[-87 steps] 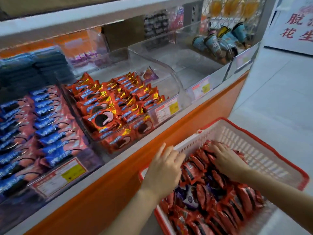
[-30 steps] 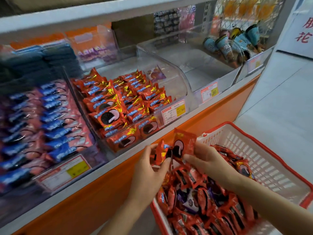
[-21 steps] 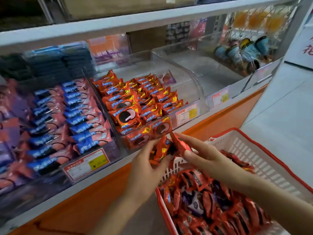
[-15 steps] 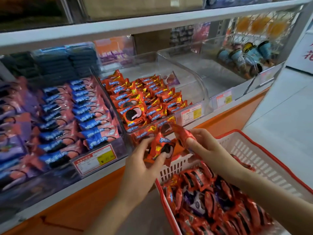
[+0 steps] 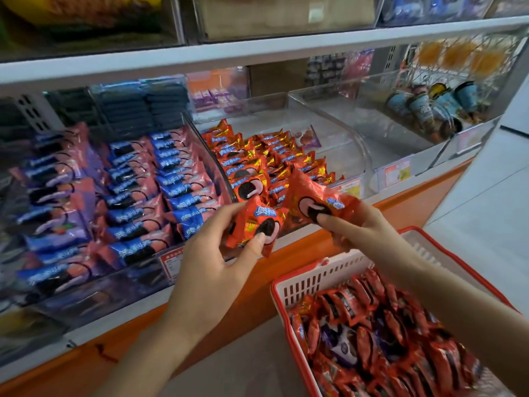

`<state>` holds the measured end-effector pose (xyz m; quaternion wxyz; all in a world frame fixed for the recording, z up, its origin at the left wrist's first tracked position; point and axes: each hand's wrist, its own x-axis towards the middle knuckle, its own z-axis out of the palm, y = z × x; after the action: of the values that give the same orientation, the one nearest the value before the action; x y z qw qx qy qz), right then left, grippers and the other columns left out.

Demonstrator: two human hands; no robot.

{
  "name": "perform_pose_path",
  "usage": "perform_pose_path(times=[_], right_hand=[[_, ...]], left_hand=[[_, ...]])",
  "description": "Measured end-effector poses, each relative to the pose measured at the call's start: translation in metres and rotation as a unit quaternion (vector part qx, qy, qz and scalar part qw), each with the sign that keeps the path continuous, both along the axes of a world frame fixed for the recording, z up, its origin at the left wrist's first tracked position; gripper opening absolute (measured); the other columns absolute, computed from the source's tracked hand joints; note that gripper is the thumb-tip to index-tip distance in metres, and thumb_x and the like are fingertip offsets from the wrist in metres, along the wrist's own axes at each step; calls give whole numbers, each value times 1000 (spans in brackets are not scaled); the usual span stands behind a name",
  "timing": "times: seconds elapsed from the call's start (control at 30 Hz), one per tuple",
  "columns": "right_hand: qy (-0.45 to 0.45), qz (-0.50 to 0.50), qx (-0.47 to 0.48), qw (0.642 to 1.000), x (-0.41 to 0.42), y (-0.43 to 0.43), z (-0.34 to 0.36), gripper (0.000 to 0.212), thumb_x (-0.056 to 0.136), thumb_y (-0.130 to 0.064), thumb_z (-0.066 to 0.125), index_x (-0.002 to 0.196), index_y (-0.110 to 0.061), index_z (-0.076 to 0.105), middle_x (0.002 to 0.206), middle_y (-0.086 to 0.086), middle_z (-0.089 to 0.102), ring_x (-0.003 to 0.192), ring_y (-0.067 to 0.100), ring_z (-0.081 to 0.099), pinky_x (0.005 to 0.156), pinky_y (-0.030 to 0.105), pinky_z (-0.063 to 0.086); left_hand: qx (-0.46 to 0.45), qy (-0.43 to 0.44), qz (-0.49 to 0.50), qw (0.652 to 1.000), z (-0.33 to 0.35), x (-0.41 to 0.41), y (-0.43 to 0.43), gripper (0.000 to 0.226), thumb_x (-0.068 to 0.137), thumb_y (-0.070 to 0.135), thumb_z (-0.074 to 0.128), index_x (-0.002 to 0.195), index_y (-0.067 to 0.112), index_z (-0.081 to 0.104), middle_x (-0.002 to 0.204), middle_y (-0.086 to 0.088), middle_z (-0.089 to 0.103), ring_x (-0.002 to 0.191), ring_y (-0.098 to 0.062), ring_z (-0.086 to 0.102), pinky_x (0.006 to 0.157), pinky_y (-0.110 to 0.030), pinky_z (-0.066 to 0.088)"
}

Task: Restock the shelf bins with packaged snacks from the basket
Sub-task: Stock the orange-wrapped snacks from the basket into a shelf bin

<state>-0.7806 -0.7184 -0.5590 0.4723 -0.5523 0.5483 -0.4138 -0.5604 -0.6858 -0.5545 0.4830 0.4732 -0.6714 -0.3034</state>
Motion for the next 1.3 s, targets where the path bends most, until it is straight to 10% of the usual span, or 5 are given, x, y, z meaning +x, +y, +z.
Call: perform_pose_path(times=[0.13,0.3,0.5,0.8,1.3], right_hand=[[10,-3,-29,1000,0,-8,9,13,88,-27,62,100,-21,64,59,-15,57,58,2,48,59,13,41],[-9,-26,-22,999,6,-23,14,25,88,-33,62,110,-19,61,104,2,70,99,15,65,92,33,51],[99,-46,-119,987,26,-46,27,29,93,-27,56,118,-20,42,114,2,62,97,16,64,72,33,59],[484,159,-266,818,52,-82,41,38,89,-14,63,125,-22,52,125,2,57,113,22,54,95,35,46],[443,202,-296,822,70,-106,22,22,88,-16,65,109,-21,63,120,-6,61,106,14,58,82,23,43]], left_hand=[[-19,9,10,1000,14,13,-4,26,80,38,60,106,36,59,100,23,66,94,3,63,75,-7,44],[-30,14,21,999,23,22,-7,25,80,43,61,104,40,58,100,23,66,92,1,64,78,-21,52],[-25,16,37,999,25,30,-6,31,80,38,58,111,37,58,99,20,66,92,-1,64,76,-15,51],[-38,40,92,994,29,39,-8,27,90,18,60,112,33,53,100,18,63,86,4,63,67,-4,44],[-18,46,87,995,23,40,-13,26,90,14,60,106,34,55,97,17,65,84,1,65,68,-8,47]])
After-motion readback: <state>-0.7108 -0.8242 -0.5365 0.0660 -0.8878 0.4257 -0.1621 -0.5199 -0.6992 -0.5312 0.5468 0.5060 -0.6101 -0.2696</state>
